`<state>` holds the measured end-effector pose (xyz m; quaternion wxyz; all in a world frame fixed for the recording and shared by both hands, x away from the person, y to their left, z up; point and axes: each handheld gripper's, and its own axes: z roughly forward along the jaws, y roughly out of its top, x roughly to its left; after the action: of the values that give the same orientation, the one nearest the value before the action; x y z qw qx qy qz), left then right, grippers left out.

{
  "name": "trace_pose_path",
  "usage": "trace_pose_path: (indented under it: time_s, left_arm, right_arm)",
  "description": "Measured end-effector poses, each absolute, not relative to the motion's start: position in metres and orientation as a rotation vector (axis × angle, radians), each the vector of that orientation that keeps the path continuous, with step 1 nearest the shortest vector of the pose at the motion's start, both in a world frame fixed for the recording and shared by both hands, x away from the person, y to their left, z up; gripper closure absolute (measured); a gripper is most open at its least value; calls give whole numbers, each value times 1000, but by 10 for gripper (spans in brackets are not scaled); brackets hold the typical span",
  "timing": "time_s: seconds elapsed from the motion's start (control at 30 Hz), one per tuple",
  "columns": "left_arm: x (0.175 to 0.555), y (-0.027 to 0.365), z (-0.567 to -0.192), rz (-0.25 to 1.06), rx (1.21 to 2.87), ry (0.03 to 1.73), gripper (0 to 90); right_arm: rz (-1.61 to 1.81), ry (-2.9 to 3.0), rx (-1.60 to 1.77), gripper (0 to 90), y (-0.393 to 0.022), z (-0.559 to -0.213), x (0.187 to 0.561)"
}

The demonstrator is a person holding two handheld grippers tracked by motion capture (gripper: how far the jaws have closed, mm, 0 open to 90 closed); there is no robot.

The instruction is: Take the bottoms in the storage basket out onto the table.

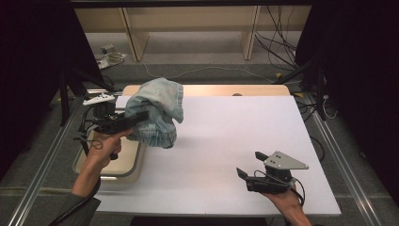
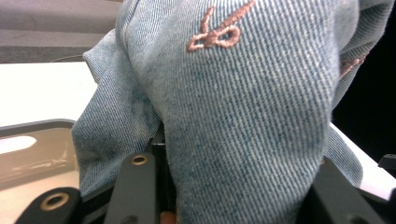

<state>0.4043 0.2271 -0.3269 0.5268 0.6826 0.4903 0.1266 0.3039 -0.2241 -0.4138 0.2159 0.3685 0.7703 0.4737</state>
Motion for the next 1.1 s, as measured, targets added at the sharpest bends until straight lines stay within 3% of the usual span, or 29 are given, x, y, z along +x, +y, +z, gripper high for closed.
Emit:
trace_pose_path:
  time_s: [1.1]
  left_arm:
    - [407,182,-342,224,1694,1129,579]
  right_arm:
    - [1316,2131,1034,169,-226,-414,305]
